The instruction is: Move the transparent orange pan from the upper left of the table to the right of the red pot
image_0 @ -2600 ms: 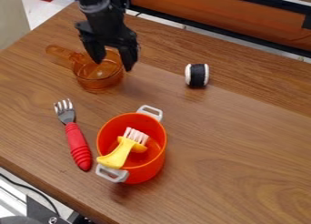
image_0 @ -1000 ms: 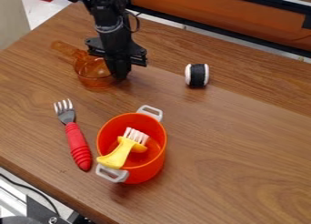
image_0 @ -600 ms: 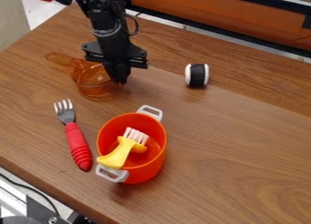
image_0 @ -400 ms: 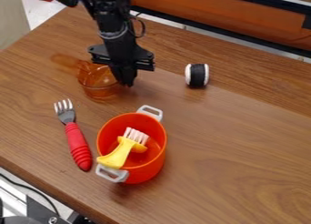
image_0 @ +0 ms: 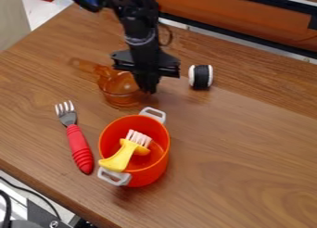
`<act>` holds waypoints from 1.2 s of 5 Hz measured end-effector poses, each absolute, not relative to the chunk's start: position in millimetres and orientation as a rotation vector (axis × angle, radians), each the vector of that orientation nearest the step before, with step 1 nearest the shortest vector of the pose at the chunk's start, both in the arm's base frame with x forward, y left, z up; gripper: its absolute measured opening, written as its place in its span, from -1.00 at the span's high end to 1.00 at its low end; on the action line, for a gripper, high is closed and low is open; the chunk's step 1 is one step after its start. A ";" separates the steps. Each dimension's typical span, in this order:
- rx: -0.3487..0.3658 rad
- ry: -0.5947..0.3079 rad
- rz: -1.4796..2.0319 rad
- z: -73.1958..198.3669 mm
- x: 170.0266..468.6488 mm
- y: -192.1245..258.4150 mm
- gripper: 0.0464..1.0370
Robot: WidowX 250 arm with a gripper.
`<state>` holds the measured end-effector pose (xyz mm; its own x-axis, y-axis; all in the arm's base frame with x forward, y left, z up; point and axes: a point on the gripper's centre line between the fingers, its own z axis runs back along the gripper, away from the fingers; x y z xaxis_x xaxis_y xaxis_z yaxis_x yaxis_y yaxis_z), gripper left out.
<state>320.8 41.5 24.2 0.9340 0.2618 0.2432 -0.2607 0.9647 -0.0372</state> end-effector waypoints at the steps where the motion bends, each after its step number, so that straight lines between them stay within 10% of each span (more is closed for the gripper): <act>1: -0.018 -0.243 0.268 25.8 316.3 24.6 0.96; 6: -0.017 -0.315 0.288 40.5 321.8 -17.4 0.97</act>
<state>321.8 -17.4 40.5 0.9102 0.2819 0.3034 -0.2765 0.9590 -0.0615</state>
